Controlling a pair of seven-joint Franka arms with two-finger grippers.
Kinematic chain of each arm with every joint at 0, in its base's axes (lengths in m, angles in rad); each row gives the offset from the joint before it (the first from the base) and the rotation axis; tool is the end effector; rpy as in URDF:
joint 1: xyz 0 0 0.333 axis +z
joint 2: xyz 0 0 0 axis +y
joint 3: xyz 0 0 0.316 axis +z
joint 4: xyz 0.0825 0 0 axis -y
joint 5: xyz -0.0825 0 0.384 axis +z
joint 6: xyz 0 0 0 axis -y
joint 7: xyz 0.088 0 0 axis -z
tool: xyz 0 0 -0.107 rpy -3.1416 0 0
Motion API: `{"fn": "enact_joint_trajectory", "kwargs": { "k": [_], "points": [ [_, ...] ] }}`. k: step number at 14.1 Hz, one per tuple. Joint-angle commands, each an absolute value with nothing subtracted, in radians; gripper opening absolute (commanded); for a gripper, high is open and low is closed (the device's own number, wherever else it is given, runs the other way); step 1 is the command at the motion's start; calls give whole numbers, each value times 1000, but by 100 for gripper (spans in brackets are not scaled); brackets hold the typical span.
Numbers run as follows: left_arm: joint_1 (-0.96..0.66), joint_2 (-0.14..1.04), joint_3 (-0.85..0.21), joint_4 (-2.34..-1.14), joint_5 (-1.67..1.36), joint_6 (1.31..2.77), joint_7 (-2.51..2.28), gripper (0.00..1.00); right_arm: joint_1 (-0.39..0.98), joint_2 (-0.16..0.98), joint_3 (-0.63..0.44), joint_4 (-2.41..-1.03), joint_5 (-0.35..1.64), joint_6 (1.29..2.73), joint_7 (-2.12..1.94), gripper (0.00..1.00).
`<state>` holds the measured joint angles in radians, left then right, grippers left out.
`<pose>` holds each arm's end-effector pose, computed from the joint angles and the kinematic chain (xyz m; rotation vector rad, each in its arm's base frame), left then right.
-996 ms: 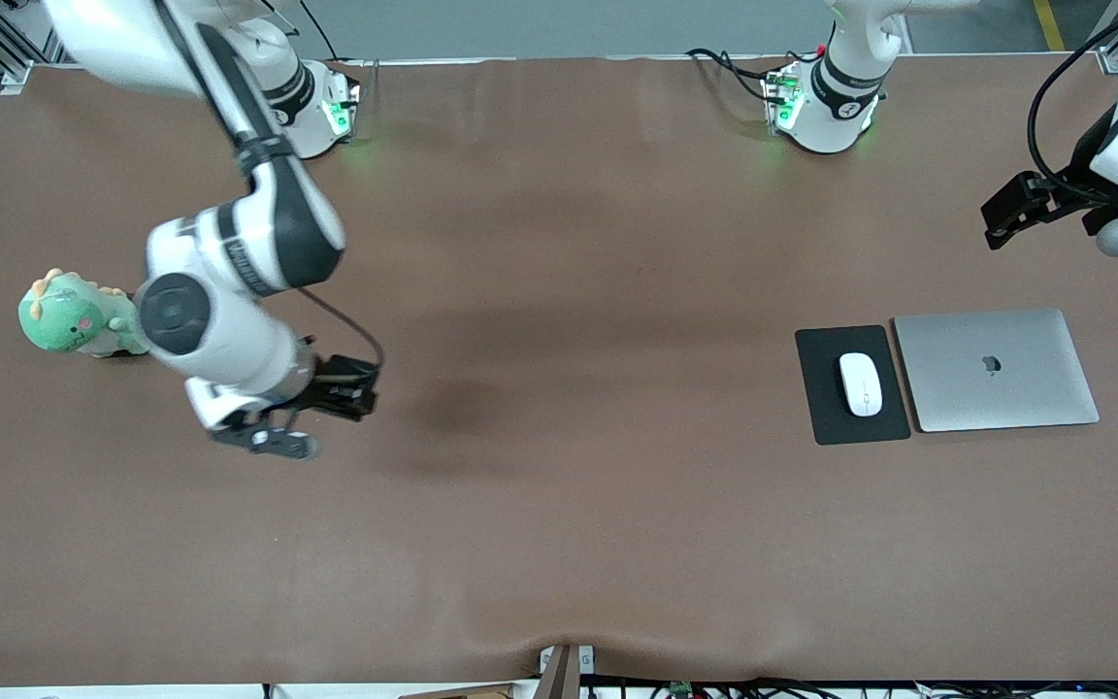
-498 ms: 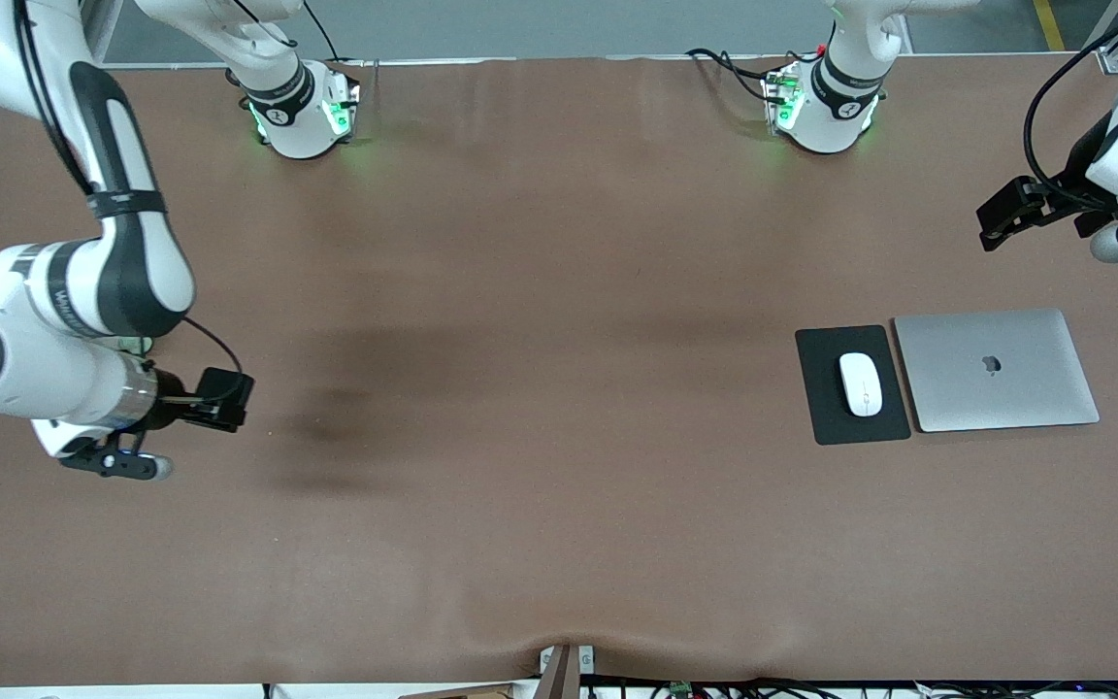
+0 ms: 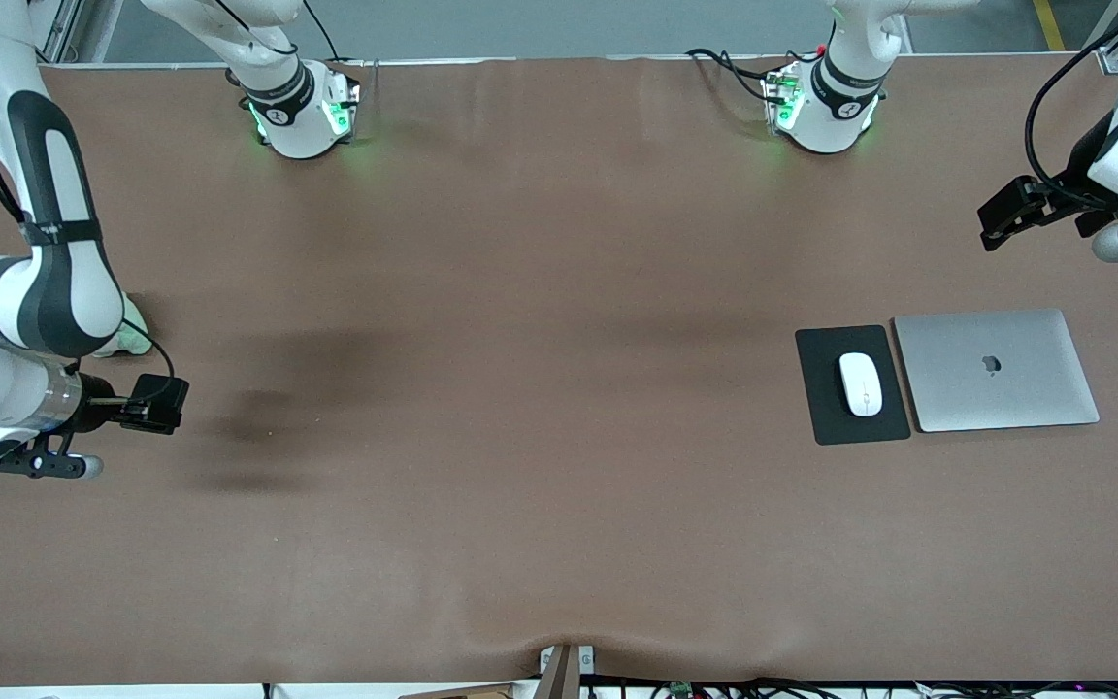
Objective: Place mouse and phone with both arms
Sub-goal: 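Carry the phone with the right gripper toward the green plush toy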
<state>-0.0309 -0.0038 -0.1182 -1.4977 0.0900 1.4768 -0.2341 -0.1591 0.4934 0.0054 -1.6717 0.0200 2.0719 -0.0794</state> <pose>0.5394 -0.0707 0.6530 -3.0466 -0.1413 -0.0006 0.6566 -0.1011 0.3109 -3.1052 0.1324 0.1404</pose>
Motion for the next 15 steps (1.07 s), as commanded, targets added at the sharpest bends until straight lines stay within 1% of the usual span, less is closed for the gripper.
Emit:
{"fn": "enact_joint_trajectory", "kwargs": {
  "k": [1,3,5,10,15],
  "points": [
    [-31,-22,-110,-1516,69,1497,-215,100,-193,514,25,-1735,-5,2153,-114,0],
    [-31,-21,-110,-1516,69,1499,-215,100,-196,515,25,-1811,-5,2227,-114,0],
    [-31,-25,-110,-1517,69,1497,-215,100,-209,525,25,-1859,-5,2288,-114,0],
    [-31,-29,-110,-1517,69,1493,-215,100,-247,548,25,-1888,-5,2313,-114,0],
    [-32,-32,-114,-1517,69,1491,-216,100,-287,549,25,-1951,-5,2382,-193,0]
  ]
}}
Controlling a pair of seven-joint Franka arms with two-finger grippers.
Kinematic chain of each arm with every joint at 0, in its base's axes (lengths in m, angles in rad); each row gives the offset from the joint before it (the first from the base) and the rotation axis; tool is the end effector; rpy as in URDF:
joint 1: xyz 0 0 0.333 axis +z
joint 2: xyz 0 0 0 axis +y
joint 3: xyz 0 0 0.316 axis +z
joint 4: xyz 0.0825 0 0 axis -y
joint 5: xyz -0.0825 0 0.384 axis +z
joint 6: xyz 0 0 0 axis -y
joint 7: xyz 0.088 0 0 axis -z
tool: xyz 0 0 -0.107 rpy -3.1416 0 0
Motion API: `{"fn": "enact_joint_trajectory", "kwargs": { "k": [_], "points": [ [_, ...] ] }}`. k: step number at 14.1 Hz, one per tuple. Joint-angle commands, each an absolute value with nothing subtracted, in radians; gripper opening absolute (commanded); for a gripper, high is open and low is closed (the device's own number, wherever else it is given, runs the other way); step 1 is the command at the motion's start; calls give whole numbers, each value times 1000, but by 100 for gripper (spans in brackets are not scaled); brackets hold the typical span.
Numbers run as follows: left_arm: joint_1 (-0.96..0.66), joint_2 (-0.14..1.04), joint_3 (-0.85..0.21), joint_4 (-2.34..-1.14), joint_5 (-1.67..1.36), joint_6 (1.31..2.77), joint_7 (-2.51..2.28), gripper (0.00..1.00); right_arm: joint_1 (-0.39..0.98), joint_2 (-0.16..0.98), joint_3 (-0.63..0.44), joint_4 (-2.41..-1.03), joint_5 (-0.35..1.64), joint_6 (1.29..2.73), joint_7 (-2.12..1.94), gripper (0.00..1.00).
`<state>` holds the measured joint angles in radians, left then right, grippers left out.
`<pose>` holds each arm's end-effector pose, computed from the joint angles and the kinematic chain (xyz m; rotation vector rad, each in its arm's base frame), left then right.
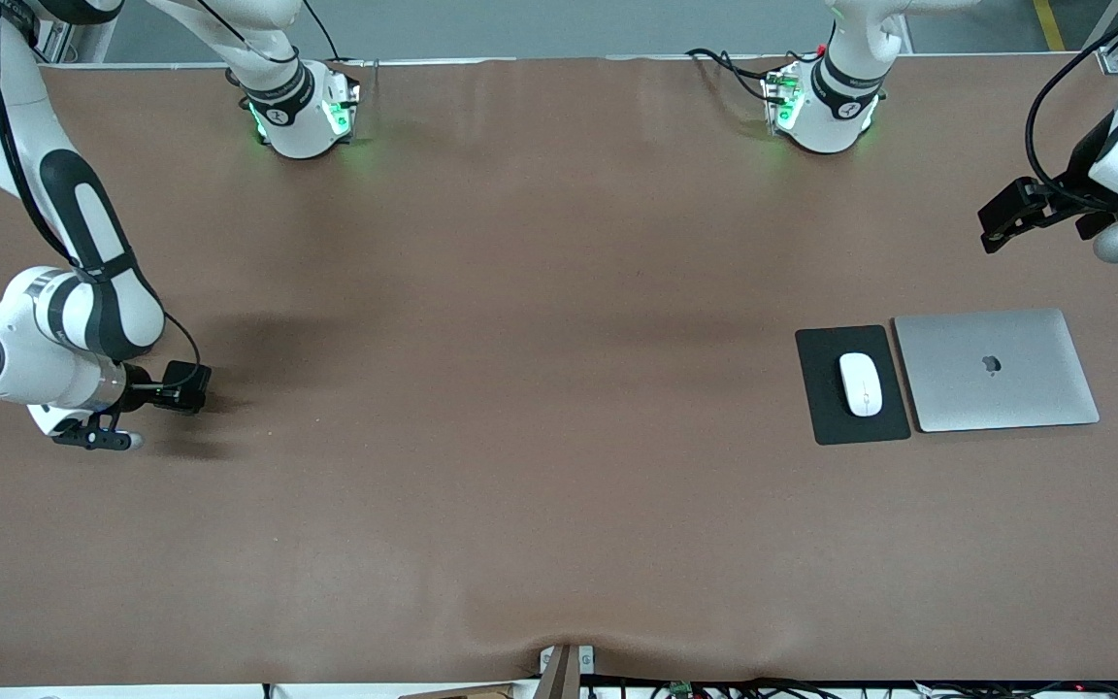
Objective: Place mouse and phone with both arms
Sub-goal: 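Carry the phone with the right gripper toward the green plush toy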
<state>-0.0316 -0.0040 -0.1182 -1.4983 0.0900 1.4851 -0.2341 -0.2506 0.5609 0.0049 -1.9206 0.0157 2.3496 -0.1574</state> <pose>0.5402 -0.0713 0.6536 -3.0481 -0.1397 -0.0124 0.5934 -0.1487 0.1863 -3.0923 0.1557 0.1963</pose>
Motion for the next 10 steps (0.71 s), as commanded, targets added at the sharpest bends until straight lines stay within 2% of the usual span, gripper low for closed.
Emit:
{"fn": "enact_joint_trajectory", "kwargs": {
  "k": [1,10],
  "points": [
    [-32,-32,-114,-1517,69,1490,-216,100,-294,548,25,-1966,-5,2390,-205,0],
    [-32,-55,-114,-1537,69,1483,-216,100,-342,538,25,-2009,-5,2390,-284,0]
  ]
}}
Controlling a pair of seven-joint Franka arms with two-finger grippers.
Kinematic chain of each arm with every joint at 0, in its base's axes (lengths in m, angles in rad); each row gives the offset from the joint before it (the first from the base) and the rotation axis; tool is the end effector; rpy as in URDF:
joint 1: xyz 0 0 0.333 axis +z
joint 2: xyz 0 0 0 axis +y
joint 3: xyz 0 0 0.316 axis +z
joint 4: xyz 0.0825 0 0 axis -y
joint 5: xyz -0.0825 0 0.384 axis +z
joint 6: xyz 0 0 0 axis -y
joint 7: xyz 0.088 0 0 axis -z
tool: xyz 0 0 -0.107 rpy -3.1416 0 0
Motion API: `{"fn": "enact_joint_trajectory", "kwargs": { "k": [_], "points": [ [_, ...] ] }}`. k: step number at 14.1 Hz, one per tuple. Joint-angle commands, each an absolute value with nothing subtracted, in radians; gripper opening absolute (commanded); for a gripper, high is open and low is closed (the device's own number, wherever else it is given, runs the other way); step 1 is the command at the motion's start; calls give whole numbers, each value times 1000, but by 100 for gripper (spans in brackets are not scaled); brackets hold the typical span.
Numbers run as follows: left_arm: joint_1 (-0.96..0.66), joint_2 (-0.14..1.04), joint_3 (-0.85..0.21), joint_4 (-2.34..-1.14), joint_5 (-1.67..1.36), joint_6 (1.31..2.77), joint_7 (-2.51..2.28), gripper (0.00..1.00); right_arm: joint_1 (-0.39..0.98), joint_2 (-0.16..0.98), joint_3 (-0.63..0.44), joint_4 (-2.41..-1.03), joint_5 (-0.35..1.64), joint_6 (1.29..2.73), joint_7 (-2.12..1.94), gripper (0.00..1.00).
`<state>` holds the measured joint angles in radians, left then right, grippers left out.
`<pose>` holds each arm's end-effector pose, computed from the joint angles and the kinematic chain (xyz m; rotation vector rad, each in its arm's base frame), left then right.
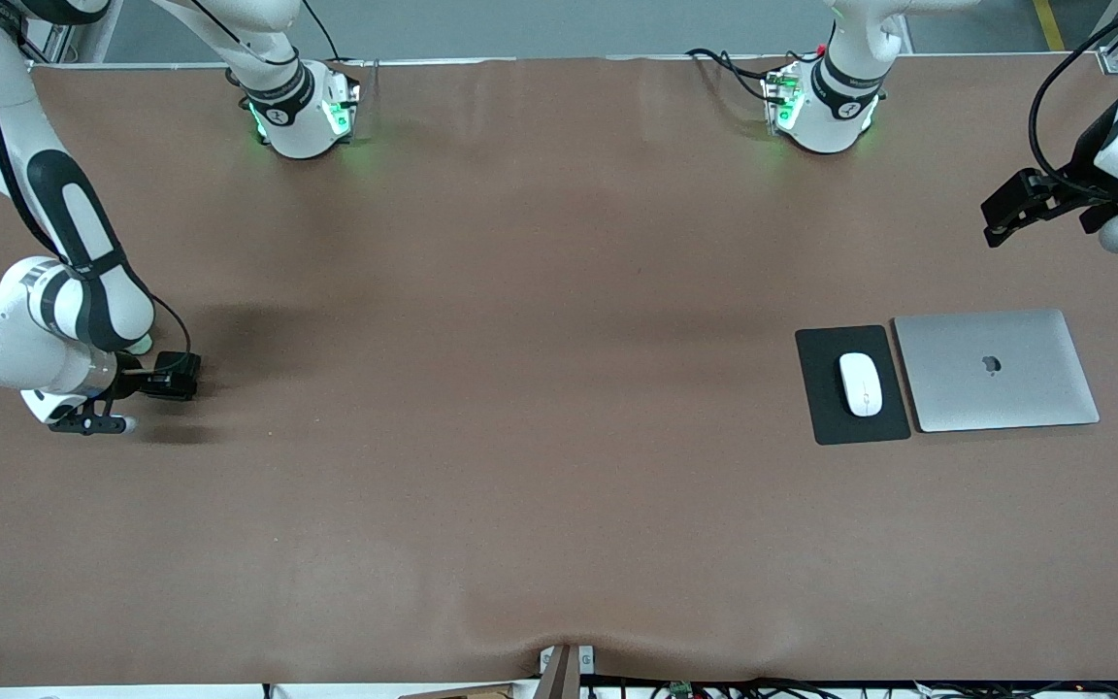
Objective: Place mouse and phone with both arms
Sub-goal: 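Lower the phone beside the toy and open the right gripper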
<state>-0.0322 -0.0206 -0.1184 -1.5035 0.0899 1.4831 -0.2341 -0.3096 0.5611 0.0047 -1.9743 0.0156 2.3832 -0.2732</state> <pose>0.5346 -0.0715 0.6599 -3.0480 -0.1394 -0.0269 0.5679 -0.1786 0.1690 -3.0778 0.0683 0.2195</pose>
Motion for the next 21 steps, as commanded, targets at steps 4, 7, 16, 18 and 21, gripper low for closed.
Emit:
{"fn": "enact_joint_trajectory", "kwargs": {
  "k": [4,7,16,18,21],
  "points": [
    [-32,-58,-115,-1540,69,1483,-216,100,-342,534,25,-2022,-3,2388,-284,58],
    [-32,-58,-115,-1540,69,1485,-215,100,-342,519,26,-2020,-3,2384,-284,100],
    [-32,-52,-114,-1540,55,1499,-215,100,-224,348,29,-1883,-5,2272,-268,100],
    [-31,-52,-114,-1540,54,1505,-216,100,-200,321,32,-1800,-5,2138,-264,100],
    [-31,-58,-114,-1543,52,1503,-216,100,-135,272,32,-1700,-3,1940,-187,100]
  ]
}}
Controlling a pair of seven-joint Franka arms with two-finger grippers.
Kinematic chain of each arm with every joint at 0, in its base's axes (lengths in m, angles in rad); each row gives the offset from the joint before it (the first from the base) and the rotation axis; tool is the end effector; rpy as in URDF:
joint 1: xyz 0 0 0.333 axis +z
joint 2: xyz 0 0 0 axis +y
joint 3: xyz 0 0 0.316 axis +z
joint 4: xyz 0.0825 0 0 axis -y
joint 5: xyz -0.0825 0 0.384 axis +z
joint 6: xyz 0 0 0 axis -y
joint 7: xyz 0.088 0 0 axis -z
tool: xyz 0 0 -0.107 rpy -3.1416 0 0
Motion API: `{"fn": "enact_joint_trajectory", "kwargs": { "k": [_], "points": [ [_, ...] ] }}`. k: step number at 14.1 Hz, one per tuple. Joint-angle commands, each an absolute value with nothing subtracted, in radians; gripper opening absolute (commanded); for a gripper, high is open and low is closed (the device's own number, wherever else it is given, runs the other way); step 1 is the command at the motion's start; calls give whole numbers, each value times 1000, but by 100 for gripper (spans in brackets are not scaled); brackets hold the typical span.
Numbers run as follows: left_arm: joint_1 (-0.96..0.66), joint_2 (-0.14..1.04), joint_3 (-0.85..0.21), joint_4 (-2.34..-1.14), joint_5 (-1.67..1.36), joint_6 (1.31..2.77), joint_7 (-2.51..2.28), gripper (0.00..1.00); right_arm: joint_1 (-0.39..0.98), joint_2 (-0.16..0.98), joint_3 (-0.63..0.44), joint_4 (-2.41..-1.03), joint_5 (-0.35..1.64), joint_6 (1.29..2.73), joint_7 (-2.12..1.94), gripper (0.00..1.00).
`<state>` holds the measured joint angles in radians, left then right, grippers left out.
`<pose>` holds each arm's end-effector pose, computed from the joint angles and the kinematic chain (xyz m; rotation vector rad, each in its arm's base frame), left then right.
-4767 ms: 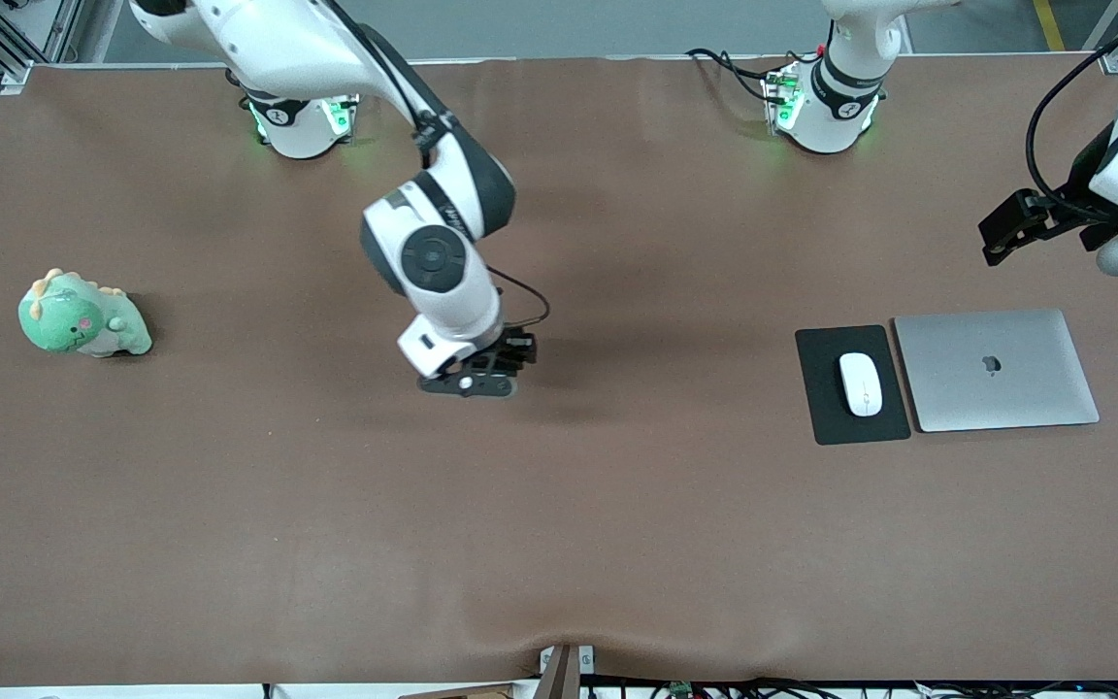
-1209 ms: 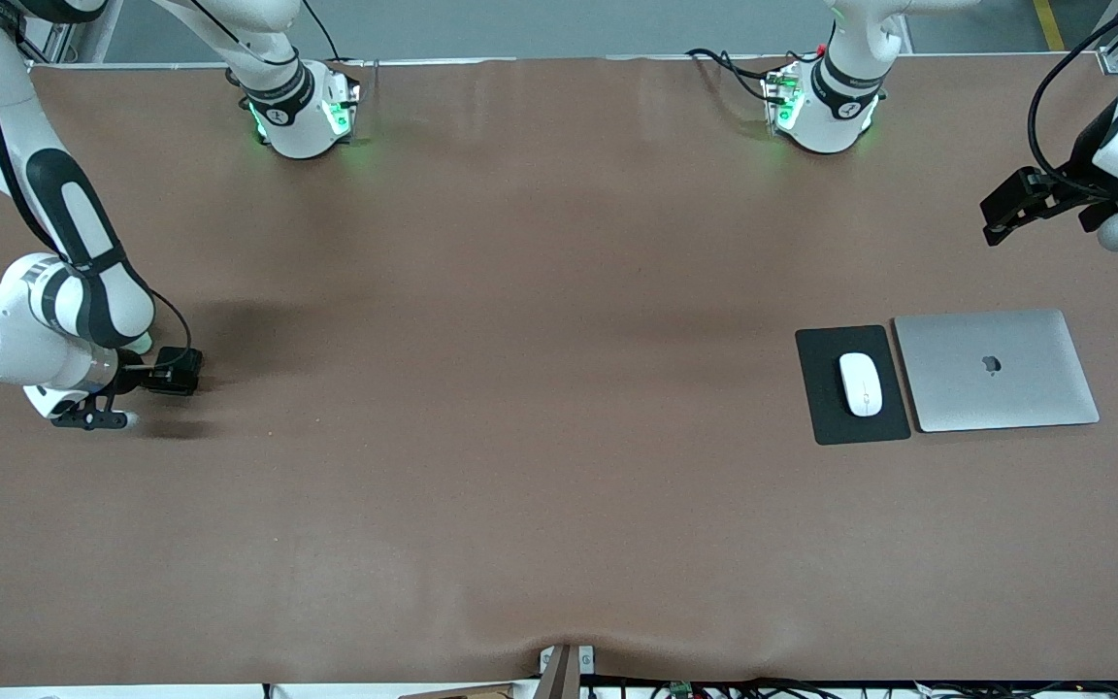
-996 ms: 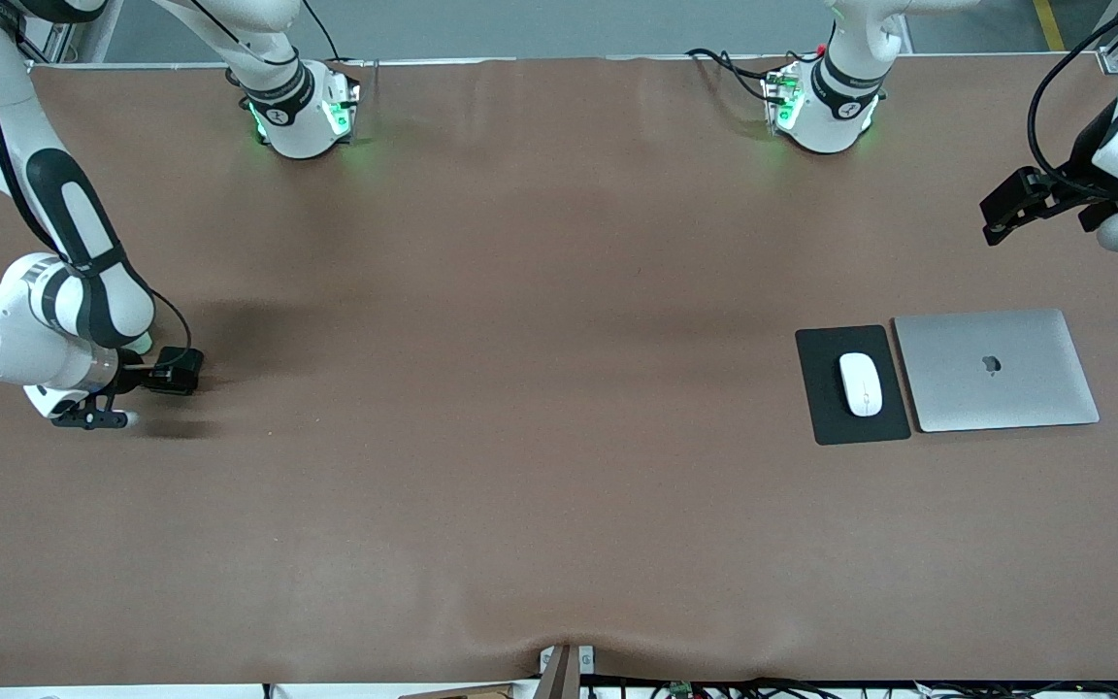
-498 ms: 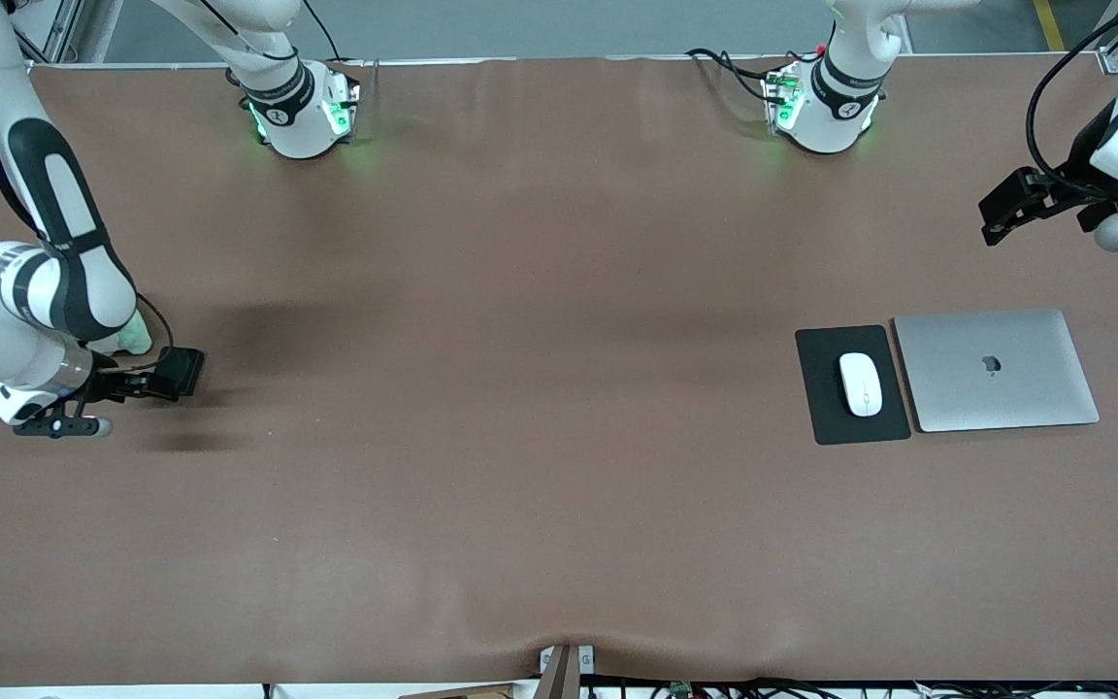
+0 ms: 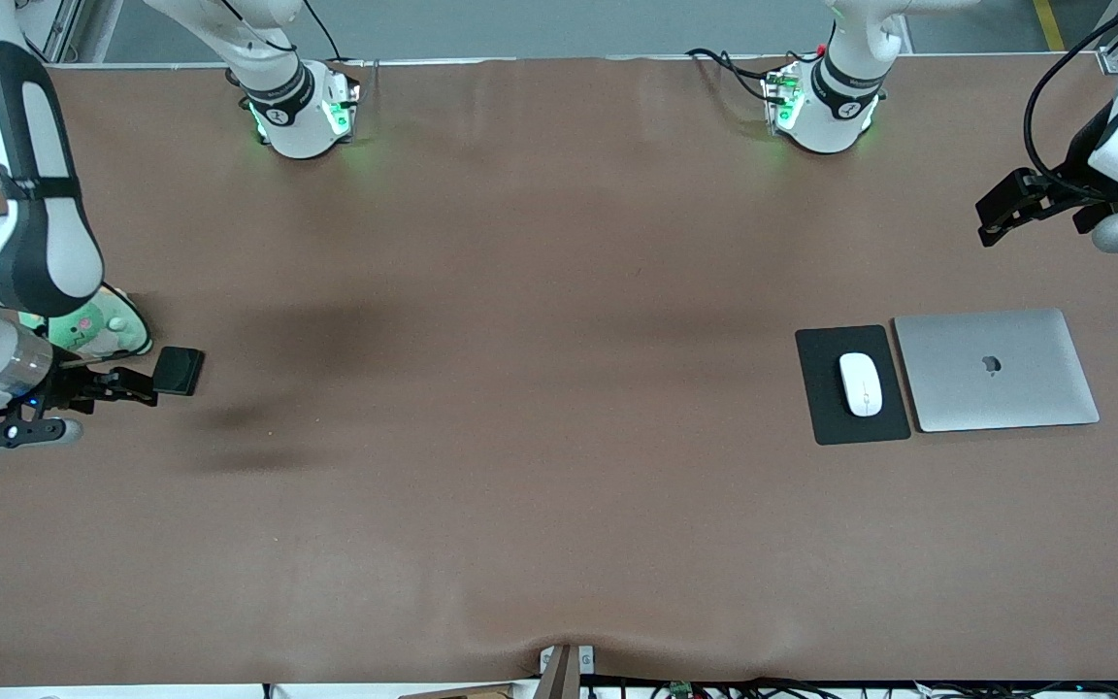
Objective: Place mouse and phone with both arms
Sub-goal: 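Lower the phone beside the toy and open the right gripper, then raise the right gripper away from the placed phone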
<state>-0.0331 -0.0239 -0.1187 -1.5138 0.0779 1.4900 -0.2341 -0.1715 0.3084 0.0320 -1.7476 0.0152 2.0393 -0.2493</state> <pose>0.5340 -0.0737 0.6574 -3.0595 -0.1357 -0.0236 0.6326 -0.0895 0.3946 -3.1116 -0.1579 0.0183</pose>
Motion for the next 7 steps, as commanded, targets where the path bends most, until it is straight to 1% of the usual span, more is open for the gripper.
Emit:
{"fn": "enact_joint_trajectory", "kwargs": {
  "k": [1,4,7],
  "points": [
    [-29,-58,-114,-1543,51,1503,-216,100,-114,229,32,-1701,-3,1893,-148,100],
    [-26,-58,-112,-1543,49,1503,-216,100,-45,86,32,-1703,-3,1740,-31,100],
    [-25,-60,-110,-1543,49,1502,-216,100,-31,-10,31,-1700,9,1658,-18,100]
  ]
}}
